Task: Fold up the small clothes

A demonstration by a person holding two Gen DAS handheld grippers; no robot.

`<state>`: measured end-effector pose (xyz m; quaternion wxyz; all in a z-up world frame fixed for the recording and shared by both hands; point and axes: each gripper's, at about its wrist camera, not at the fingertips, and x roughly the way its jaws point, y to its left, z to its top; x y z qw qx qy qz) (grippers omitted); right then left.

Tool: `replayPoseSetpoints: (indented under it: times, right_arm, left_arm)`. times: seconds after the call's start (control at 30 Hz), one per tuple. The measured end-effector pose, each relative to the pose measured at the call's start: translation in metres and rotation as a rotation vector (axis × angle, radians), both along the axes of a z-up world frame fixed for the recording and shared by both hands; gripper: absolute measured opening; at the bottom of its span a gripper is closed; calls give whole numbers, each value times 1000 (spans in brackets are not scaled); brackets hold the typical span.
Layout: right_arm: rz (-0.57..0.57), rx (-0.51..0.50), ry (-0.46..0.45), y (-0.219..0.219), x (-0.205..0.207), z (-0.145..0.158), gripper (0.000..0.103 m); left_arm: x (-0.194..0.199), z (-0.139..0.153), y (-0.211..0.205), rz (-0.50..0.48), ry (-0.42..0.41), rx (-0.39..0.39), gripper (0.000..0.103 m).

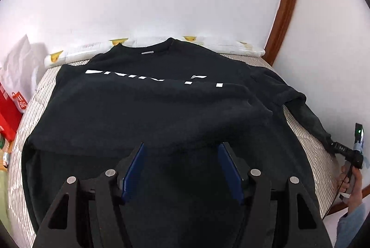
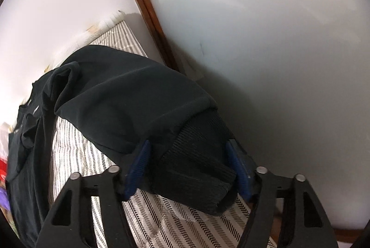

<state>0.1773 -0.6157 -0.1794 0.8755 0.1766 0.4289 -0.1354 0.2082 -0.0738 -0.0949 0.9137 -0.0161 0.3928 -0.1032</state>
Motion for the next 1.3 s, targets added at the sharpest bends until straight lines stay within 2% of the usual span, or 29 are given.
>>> replayPoseSetpoints:
  times: [0.07, 0.1, 0.2, 0.27, 0.4, 0.5, 0.6, 0.67, 0.77, 0.9, 1.03, 1.2, 1.3]
  right_arm:
    - [7, -52, -18, 2, -10, 7, 26]
    - [14, -70, -31, 4, -12, 12, 21]
    - [27, -97, -65, 13, -14, 29, 18]
    - [39, -145, -98, 28, -15, 48, 18]
    - [105, -175, -192, 66, -19, 96, 18]
    - [195, -211, -272, 116, -12, 140, 18]
    - [278, -226, -326, 162, 5, 171, 18]
    - [346, -215, -359, 200, 14, 190, 18]
    - [436, -177, -376, 253, 33, 210, 18]
    - [543, -144, -382, 319, 50, 222, 18]
    - [657, -118, -381, 396, 65, 220, 18]
    - [763, -99, -357, 475, 88, 199, 18]
    - [804, -92, -337, 502, 97, 187, 18]
  left_arm:
    - [-2, 1, 1, -2, 1, -2, 62]
    - [-2, 1, 2, -1, 1, -2, 62]
    - [-5, 1, 8, 6, -4, 4, 62]
    - [-10, 2, 14, 20, -11, 26, 62]
    - [-16, 4, 33, 63, -16, 69, 62]
    - [-21, 4, 55, 94, -12, 48, 62]
    - [-26, 6, 77, 131, -13, 38, 63]
    - [-29, 6, 94, 158, -14, 31, 68]
    - [-32, 5, 120, 197, -12, 15, 69]
    - [-34, 0, 153, 250, -2, -3, 70]
    - [-35, -7, 191, 298, 11, -44, 70]
    - [-38, -19, 227, 347, 25, -86, 70]
    - [-38, -26, 242, 368, 36, -100, 70]
